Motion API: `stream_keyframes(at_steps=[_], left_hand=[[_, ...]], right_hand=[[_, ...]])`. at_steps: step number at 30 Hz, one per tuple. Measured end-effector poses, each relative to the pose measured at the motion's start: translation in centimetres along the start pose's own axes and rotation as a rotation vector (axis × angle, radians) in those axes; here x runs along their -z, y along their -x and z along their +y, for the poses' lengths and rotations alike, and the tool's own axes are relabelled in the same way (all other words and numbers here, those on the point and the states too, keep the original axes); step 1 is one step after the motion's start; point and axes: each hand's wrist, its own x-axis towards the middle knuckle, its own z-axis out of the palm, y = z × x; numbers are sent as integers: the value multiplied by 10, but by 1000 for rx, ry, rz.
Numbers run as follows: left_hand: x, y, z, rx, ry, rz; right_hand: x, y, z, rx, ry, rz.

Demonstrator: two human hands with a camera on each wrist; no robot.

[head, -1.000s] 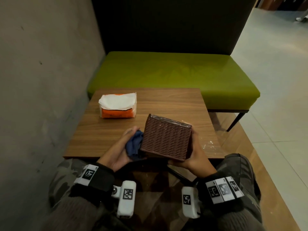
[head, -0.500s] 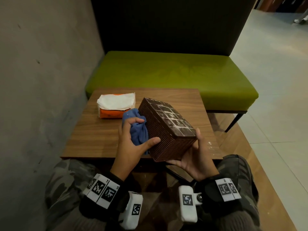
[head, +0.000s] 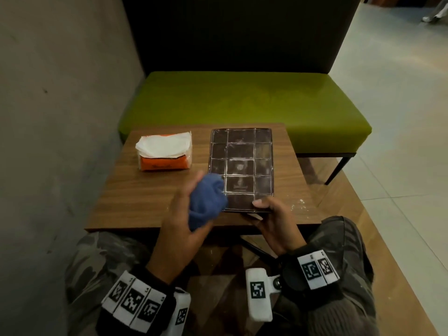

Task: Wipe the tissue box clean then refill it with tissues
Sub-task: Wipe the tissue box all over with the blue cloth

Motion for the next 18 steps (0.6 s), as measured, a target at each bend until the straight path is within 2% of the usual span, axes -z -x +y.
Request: stream_keyframes(at_steps=[2,3,6,7,8,11,12,16,18], left_hand=[[-1,3,-4,-157,-212,-102],[-1,2,-8,-176,-243,-96],[0,-10,-16,17,-74,77],[-1,-13,-17,39,-64,103],[-1,-14,-15,17,-111,95],[-4,-7,-9,-162,-302,-58],[-4,-5,-8,-170,-312,-72],[-4,-10,-11,10,-212,138],[-8,-9,-7,-8,-270,120]], right_hand=[[-3,0,2,16,13,16],[-4,1,3,27,24,39],[-4,4,6,60,63,94],[-6,6,6,64,66,98],[-6,7,7,66,63,100],[-6,9,2,86,31,147],[-6,9,1,89,43,160],[-11,12,3,80,147,185],[-12,13,4,82,153,218]])
